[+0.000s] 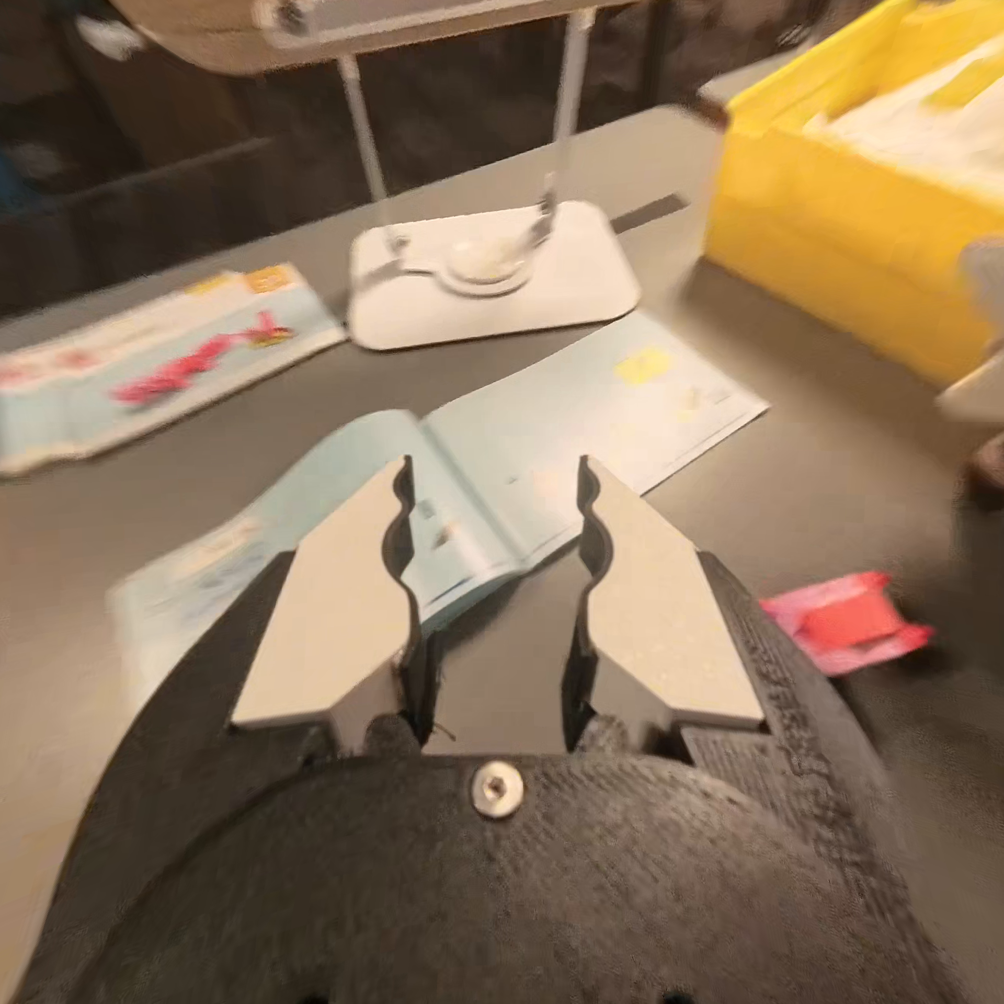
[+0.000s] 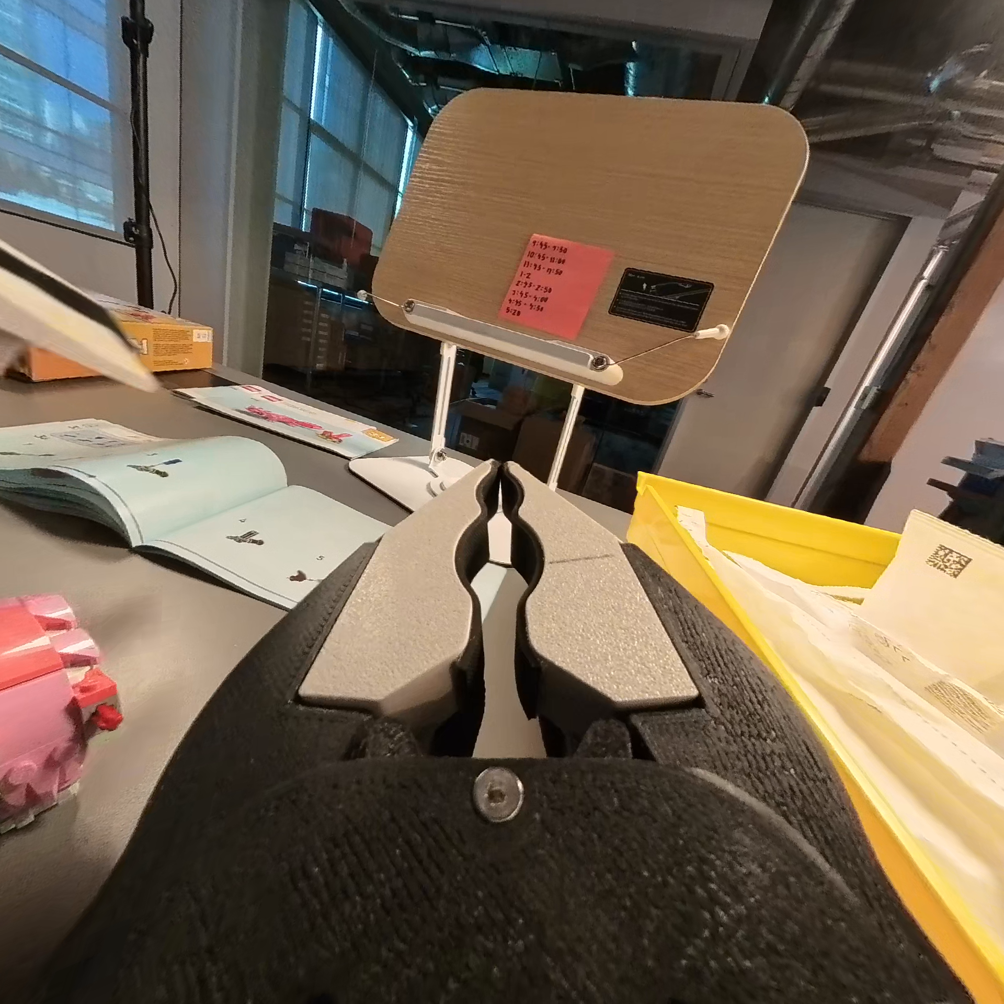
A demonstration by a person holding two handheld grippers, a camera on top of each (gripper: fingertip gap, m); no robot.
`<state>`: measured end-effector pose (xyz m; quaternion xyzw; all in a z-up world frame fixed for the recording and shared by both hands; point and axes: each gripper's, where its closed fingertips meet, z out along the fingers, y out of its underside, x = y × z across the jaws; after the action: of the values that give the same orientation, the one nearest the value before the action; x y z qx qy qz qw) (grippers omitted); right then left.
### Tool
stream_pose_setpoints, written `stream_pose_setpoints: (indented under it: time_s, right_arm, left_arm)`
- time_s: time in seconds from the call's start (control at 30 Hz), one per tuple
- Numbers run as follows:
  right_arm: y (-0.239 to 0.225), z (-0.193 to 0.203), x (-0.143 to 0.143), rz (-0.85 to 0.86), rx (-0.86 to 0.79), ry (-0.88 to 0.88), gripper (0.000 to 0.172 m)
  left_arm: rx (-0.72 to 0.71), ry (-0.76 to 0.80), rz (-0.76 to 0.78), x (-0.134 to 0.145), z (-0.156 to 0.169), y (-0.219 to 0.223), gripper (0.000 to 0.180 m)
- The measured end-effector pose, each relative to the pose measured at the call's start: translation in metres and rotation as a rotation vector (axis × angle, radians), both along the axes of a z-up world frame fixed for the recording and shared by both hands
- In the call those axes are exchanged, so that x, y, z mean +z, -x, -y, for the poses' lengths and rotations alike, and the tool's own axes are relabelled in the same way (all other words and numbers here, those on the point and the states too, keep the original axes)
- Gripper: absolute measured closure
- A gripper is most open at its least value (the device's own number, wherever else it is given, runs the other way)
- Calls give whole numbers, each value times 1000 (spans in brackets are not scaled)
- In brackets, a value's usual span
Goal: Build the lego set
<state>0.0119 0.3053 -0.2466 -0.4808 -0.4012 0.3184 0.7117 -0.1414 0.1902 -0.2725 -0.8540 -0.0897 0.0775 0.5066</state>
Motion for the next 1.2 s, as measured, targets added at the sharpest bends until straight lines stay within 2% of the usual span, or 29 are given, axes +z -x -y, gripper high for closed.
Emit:
stream_pose_setpoints:
  time_s: [0.07, 0.1, 0.2, 0.33, 0.43, 0.5, 0.57, 0.63, 0.73, 0.8, 0.87, 0.9, 0.97, 1.03, 1.13, 1.2]
  right_arm:
    - [0, 1, -1, 9, 2, -8, 172]
    - [0, 2, -1, 10, 1, -12, 172]
    - [0, 2, -1, 12, 1, -12, 172]
    - [2, 2, -3, 33, -11, -38, 172]
    - [3, 2, -4, 51, -26, -65, 172]
    - [1, 6, 1, 21, -15, -82, 172]
    - [-1, 13, 8, -24, 26, -99, 172]
    - [-6, 14, 13, -44, 10, -119, 172]
    - [-11, 14, 15, -41, -39, -154, 172]
    - [-15, 12, 15, -30, -81, -168, 172]
    - [-21, 11, 17, -38, -123, -169, 172]
    - [-24, 11, 18, -48, -141, -162, 172]
    - [-32, 9, 20, -73, -179, -132, 172]
    - [-37, 6, 20, -93, -217, -105, 172]
    - [-39, -2, 18, -91, -269, -87, 172]
    - [-38, -16, 12, -31, -342, -101, 172]
  left_arm:
    - [-14, 0, 185, -18, -24, -1, 110]
    - [17, 42, 228, -32, -29, 6, 104]
    - [131, 129, 256, -66, -27, 28, 93]
    - [255, 71, 281, -72, -9, 46, 85]
    - [294, 46, 415, -82, 1, 50, 82]
    - [287, 19, 436, -80, 4, 51, 83]
    - [219, -16, 458, -67, 5, 40, 78]
    - [136, -143, 410, -31, 9, 23, 83]
    - [-28, -296, 250, 20, 25, -26, 84]
    - [-172, -354, 106, 37, 40, -73, 84]
    - [-325, -414, 35, 43, 58, -119, 89]
    - [-411, -441, 77, 46, 70, -140, 95]
    - [-513, -529, 204, 54, 91, -166, 96]
    - [-545, -586, 197, 53, 102, -172, 96]
    - [-591, -540, 54, 30, 100, -173, 95]
    - [-692, -506, 110, 20, 99, -185, 103]
